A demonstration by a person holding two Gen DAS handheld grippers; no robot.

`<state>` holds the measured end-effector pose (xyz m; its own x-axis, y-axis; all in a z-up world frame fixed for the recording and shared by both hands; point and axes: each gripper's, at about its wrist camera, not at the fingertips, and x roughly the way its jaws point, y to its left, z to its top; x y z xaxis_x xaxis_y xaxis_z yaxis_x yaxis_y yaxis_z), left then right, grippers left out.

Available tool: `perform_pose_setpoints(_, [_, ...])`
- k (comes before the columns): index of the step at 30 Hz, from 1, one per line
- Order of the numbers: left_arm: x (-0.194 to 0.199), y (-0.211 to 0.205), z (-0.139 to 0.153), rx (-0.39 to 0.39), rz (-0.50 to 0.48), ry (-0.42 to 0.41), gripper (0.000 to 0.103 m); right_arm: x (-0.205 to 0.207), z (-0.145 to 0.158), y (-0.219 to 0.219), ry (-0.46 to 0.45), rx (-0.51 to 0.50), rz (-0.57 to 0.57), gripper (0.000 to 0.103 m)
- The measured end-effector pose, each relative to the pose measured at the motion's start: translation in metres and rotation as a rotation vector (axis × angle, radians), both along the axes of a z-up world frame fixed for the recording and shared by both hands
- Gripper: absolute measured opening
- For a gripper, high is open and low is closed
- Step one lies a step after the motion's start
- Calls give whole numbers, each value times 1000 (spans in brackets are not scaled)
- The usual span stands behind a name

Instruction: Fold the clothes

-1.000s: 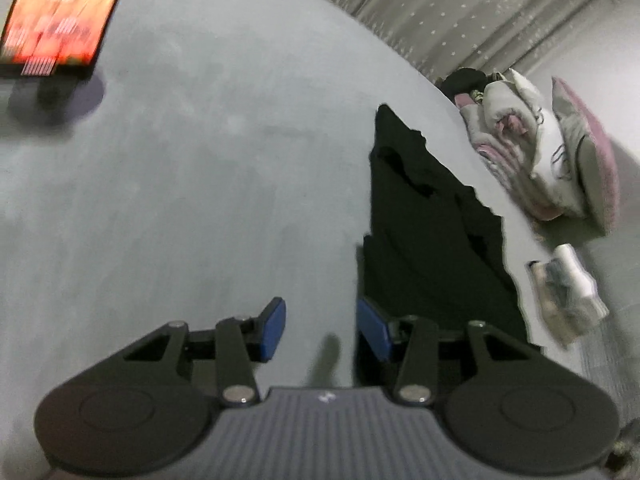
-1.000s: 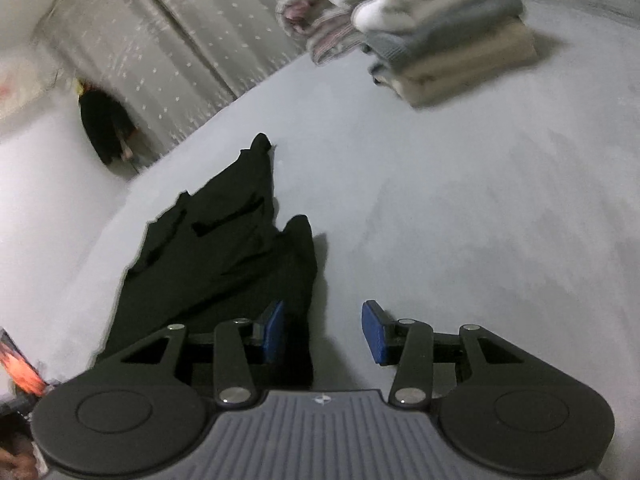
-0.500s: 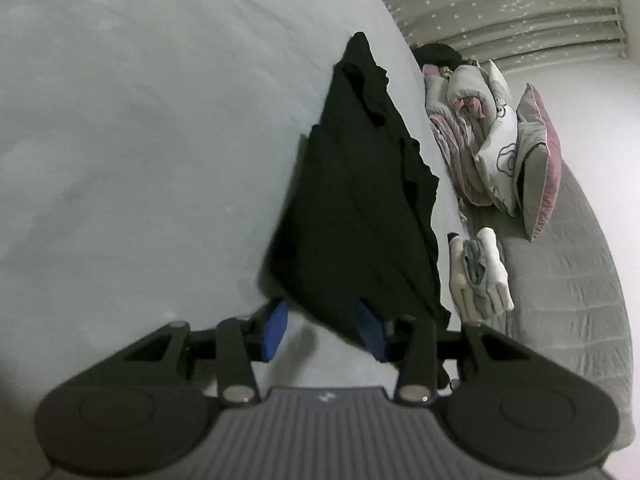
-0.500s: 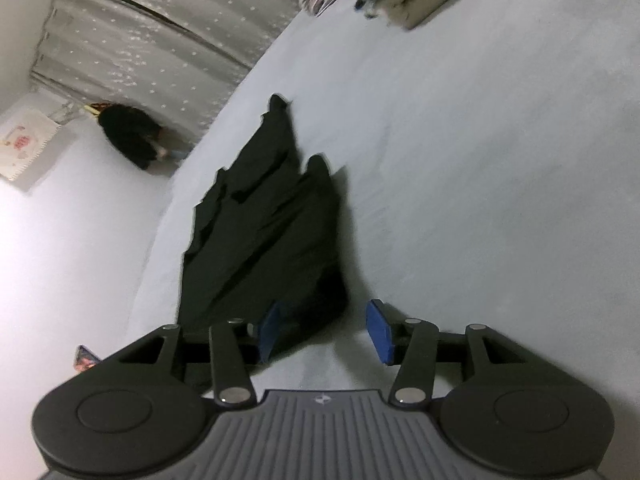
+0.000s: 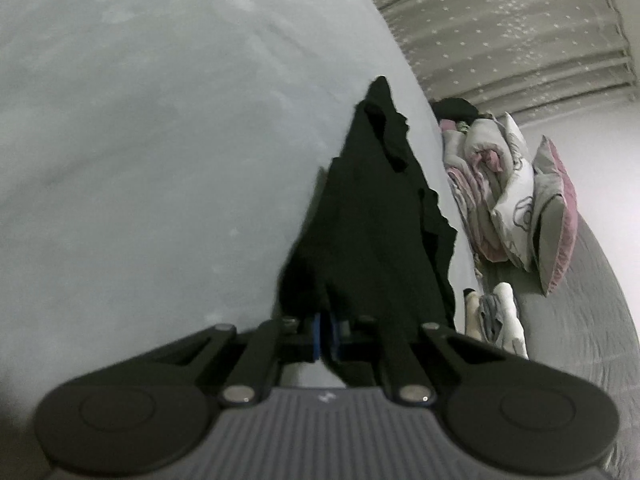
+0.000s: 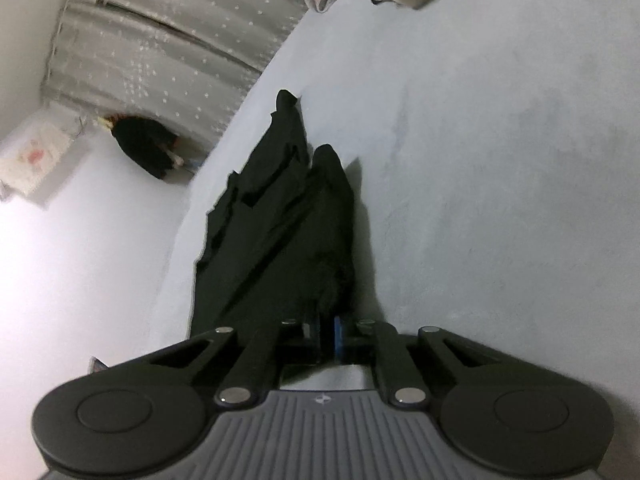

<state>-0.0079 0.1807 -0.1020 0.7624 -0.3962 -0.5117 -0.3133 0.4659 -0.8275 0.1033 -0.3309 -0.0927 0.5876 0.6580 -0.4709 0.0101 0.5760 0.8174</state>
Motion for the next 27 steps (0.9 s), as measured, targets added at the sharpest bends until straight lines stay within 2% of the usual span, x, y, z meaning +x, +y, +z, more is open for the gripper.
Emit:
perform_pose_setpoints(3, [-3,6,-3,-64,3,-10,5,3,-4,-7,37,120,-13,9])
perform_pose_setpoints(8, [5,12,-2,-184,11,-14,4,8,-1,-8,78,227,-16,9])
perform_pose_setpoints(12, [20,17,17,-217,24,-70,4,19,12,-9,72,308,-27,9])
perform_pose_setpoints(19, [59,18,52,-194,22,-131,4,54,34,-7,49,334,-54,8])
perform_pose_setpoints(27, [116,18,80,-89,-2,-151,4,107,54,2,6,302,-56,8])
